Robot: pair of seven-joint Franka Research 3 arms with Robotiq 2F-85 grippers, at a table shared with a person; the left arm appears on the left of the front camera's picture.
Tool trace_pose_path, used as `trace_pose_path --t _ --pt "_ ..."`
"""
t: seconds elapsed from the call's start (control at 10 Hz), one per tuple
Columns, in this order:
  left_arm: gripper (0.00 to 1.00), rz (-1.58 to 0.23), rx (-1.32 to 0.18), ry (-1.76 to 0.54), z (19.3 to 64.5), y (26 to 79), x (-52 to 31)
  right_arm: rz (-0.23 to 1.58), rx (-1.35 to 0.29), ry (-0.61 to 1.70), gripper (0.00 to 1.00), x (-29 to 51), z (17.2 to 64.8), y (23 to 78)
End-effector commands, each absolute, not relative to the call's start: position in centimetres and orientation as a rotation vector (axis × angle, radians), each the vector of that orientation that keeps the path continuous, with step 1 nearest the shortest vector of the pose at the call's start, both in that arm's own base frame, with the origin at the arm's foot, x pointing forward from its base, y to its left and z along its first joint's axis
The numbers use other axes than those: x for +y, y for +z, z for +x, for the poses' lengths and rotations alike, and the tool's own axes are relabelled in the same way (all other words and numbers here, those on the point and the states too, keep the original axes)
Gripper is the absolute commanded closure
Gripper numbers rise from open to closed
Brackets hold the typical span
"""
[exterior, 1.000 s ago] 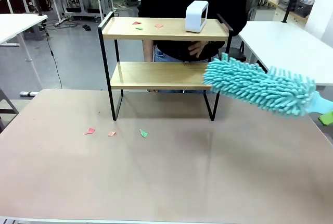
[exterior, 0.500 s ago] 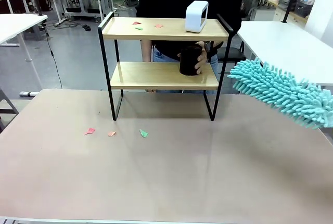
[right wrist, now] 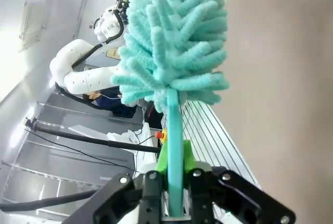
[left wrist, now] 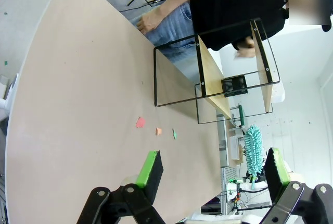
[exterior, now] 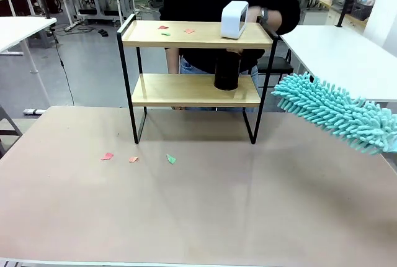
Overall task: Clean the shelf.
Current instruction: Clean the specific tier of the Shelf with the Duster once objects are removed, then clean the remaining tier of the Shelf with the Duster once objects are removed.
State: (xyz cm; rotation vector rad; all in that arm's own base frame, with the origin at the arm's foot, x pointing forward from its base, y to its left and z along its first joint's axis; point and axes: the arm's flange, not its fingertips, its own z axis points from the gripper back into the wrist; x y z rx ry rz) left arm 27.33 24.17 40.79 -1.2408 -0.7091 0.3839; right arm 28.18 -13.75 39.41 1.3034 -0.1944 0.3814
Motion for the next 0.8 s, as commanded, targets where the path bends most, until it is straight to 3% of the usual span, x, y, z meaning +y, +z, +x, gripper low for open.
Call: trace_pose_path --t 0.0,0.7 --pt "0.00 -1.254 -0.716 0.382 27.36 41.02 24.04 1.300 -0.213 0.409 0.89 -13.87 27.72 39.85" --pt "0.00 -1.254 -0.716 0.382 27.36 41.02 24.04 1.300 -0.213 0.409 0.89 -13.87 27.72 39.85"
